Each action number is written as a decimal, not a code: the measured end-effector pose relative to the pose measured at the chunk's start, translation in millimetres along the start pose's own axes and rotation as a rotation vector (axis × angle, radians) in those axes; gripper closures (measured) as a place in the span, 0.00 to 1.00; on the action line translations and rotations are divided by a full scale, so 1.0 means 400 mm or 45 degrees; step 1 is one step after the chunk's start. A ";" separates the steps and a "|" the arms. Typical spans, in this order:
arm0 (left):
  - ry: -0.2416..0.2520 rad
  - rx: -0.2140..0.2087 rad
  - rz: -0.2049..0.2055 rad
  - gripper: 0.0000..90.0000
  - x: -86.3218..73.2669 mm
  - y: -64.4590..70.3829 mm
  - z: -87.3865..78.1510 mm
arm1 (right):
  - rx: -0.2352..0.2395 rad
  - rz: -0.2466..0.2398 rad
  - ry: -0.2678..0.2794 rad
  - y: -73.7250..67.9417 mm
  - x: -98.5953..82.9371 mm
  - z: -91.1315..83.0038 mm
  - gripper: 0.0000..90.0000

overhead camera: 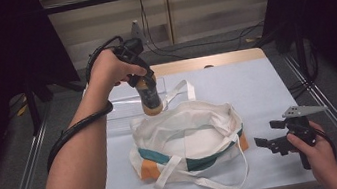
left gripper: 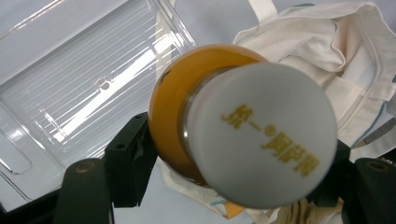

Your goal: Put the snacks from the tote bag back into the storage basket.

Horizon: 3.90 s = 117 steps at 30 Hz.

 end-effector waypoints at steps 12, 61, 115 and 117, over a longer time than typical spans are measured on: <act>0.014 0.012 -0.014 0.34 0.020 -0.017 0.009 | -0.002 0.006 0.005 0.005 0.000 -0.001 0.04; 0.010 0.046 -0.032 0.34 0.070 -0.068 0.076 | 0.000 0.011 0.011 0.006 0.001 -0.002 0.04; -0.050 0.055 -0.052 0.34 0.074 -0.072 0.184 | 0.005 0.001 0.012 0.000 0.003 -0.001 0.04; -0.061 0.052 -0.048 0.33 0.072 -0.074 0.186 | 0.006 0.002 0.011 -0.001 0.003 -0.001 0.04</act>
Point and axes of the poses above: each handheld gripper's, and its own axes: z roughly forward along the jaws, x roughly out of its top, y roughly to its right, the point moved 4 cm from there along z, roughly forward along the jaws, and after that the axes turned 4 degrees about -x, right-handed, at the moved point
